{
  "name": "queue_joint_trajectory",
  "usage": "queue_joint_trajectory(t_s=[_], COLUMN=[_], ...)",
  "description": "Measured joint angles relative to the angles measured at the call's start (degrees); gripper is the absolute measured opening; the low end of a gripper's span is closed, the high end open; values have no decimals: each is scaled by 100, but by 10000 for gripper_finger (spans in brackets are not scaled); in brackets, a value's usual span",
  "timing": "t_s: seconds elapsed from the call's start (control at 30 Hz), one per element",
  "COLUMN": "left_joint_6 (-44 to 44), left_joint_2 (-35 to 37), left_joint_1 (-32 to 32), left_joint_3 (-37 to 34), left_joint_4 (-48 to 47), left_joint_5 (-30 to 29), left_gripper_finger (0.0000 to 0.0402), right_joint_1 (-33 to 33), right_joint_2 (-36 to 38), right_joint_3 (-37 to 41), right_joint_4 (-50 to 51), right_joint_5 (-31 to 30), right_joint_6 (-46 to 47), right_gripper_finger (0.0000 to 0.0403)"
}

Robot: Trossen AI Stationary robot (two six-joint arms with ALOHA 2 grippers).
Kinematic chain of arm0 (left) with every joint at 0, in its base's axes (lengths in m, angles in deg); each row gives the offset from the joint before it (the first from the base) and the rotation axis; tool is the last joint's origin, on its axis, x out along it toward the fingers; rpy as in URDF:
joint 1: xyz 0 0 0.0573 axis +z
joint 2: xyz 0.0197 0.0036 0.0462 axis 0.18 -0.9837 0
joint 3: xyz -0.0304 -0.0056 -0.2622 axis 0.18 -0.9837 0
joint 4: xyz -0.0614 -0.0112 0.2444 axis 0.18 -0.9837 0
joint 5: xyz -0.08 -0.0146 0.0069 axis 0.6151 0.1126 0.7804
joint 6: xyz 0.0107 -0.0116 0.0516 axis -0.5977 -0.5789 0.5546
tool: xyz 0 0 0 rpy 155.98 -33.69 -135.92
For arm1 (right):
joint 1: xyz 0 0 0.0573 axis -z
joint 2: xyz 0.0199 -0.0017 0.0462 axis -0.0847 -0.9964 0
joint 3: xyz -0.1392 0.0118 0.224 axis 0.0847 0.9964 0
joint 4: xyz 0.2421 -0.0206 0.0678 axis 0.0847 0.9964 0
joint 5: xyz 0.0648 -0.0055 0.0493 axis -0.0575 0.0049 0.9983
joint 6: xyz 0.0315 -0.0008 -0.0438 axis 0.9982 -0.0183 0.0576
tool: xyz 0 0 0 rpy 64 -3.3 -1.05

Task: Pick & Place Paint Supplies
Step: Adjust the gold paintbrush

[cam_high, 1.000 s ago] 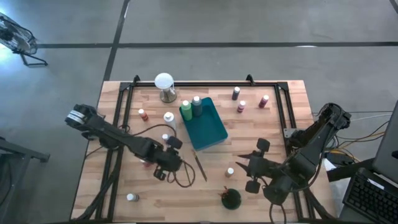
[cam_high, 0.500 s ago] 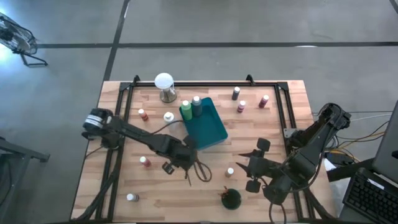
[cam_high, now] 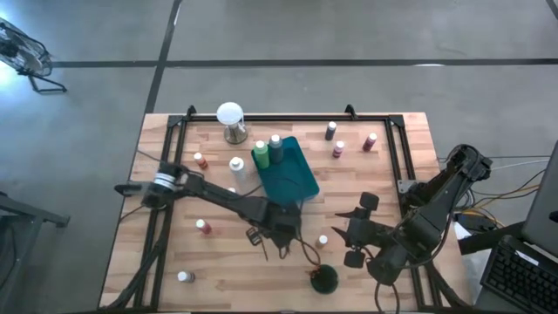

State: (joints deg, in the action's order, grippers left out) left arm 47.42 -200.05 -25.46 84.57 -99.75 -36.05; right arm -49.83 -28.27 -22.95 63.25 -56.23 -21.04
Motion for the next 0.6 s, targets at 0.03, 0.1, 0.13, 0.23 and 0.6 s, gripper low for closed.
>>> queue_joint_trajectory(t_s=[0.03, 0.1, 0.13, 0.23, 0.6], left_joint_6=[40, 114, 146, 285, 134], left_joint_2=[-107, -278, -352, -512, -705], left_joint_1=[0, 0, 0, 6, 22], left_joint_3=[97, 246, 298, 347, 264], left_joint_4=[9, 54, 48, 45, -98], left_joint_5=[-43, -230, -386, -718, -825], left_gripper_finger=[131, 131, 131, 131, 131], right_joint_1=[0, 0, -2, 0, 0], right_joint_2=[0, 0, 0, 0, 0], right_joint_3=[0, 0, 0, 9, 192], right_joint_4=[15, 56, 81, 102, 103], right_joint_5=[0, 5, 10, 20, 44], right_joint_6=[-2, -3, 0, 11, 80], right_gripper_finger=[159, 154, 150, 140, 121])
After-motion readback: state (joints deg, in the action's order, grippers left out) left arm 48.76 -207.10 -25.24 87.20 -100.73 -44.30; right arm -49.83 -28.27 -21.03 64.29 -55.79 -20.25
